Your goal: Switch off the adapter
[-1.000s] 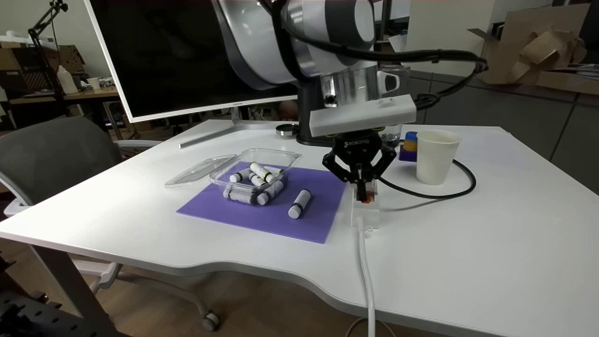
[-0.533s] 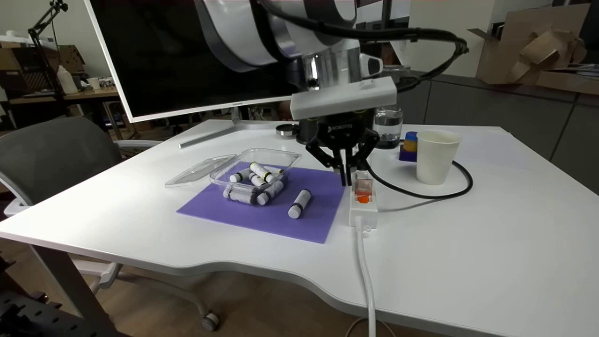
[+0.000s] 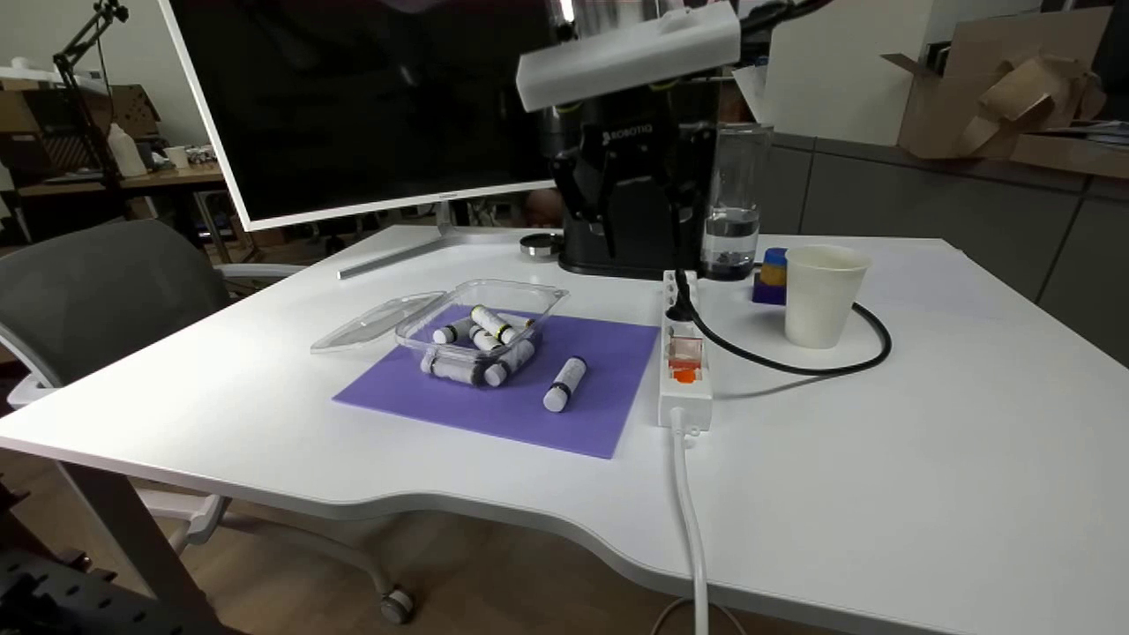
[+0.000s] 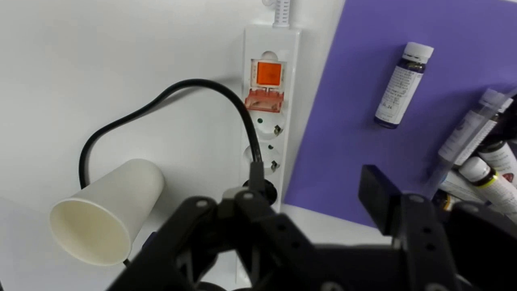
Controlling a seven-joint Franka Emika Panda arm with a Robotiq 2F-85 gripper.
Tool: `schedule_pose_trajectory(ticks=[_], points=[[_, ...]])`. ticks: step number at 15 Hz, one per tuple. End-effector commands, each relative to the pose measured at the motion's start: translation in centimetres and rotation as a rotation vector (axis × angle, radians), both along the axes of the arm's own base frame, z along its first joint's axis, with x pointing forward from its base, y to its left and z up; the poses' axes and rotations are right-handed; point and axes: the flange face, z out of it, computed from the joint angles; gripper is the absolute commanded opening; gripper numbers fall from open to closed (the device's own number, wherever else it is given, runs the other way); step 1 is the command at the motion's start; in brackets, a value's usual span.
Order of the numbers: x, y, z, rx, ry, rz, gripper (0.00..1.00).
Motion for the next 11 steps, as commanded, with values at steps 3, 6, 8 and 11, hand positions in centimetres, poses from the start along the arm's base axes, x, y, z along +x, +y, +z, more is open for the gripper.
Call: schedule_pose_trajectory(ticks=[3,6,8,11], points=[[-1.2,0.3,3.6,0.032,0.03,-0.032,1.0],[-1.5,0.0,4.5,0.053,0.073,-0.066,1.0],[-1.8,-0.2,4.7,0.063,0.099,-0.078,1.0],[-2.3,-0.6,4.7,0.073,0.145,-0.099,1.0]])
